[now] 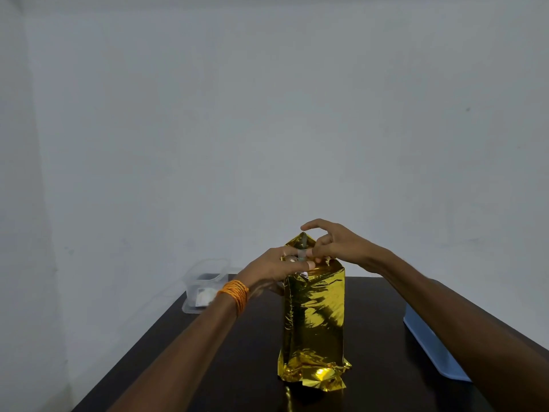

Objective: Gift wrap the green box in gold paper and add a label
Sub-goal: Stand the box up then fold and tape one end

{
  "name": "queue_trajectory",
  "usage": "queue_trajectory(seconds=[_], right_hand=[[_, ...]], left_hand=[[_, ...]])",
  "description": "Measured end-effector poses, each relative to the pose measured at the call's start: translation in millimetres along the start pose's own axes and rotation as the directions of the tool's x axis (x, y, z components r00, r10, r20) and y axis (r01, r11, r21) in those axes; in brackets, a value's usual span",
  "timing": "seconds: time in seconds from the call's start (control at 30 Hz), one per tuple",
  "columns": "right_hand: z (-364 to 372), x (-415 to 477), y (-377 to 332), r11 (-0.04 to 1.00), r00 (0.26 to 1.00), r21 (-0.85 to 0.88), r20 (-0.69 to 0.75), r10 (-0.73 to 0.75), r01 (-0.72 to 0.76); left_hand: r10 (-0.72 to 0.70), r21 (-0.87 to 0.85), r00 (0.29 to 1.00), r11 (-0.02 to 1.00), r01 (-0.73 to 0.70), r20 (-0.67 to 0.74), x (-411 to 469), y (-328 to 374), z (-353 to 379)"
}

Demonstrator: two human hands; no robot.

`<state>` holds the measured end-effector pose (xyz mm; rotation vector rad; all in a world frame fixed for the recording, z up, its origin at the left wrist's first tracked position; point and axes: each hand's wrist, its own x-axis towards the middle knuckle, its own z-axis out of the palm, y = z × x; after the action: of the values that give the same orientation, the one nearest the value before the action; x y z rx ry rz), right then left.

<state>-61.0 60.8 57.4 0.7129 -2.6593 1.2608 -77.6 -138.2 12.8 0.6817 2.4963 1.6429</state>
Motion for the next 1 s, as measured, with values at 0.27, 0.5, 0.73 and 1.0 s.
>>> queue_trajectory(seconds=[0.27, 0.5, 0.73, 1.0], right_hand=[[1.0, 5.5, 2.5, 1.000, 0.999, -0.010, 0.029, 0.027, -0.026], [0.0, 13.4, 0.7, 0.991, 0.998, -0.127, 0.045, 0.051, -0.045], [-2.3, 26.3, -4.8, 0.841, 0.996, -0.533, -0.045, 0.081, -0.092], [-5.9, 10.3, 23.0, 0.858, 0.972, -0.483, -0.224, 0.075, -0.178]], left_hand=[[0.004, -0.004, 1.000, 1.000, -0.004, 0.004, 4.1, -4.8, -0.3], [0.028, 0.016, 1.000, 0.999, -0.028, -0.007, 7.5, -4.5, 0.0], [-0.021, 0.011, 1.000, 1.000, 0.021, -0.016, 5.5, -2.4, 1.3], [-0.025, 0.056, 0.999, 0.998, 0.027, -0.033, 3.0, 3.1, 4.0]])
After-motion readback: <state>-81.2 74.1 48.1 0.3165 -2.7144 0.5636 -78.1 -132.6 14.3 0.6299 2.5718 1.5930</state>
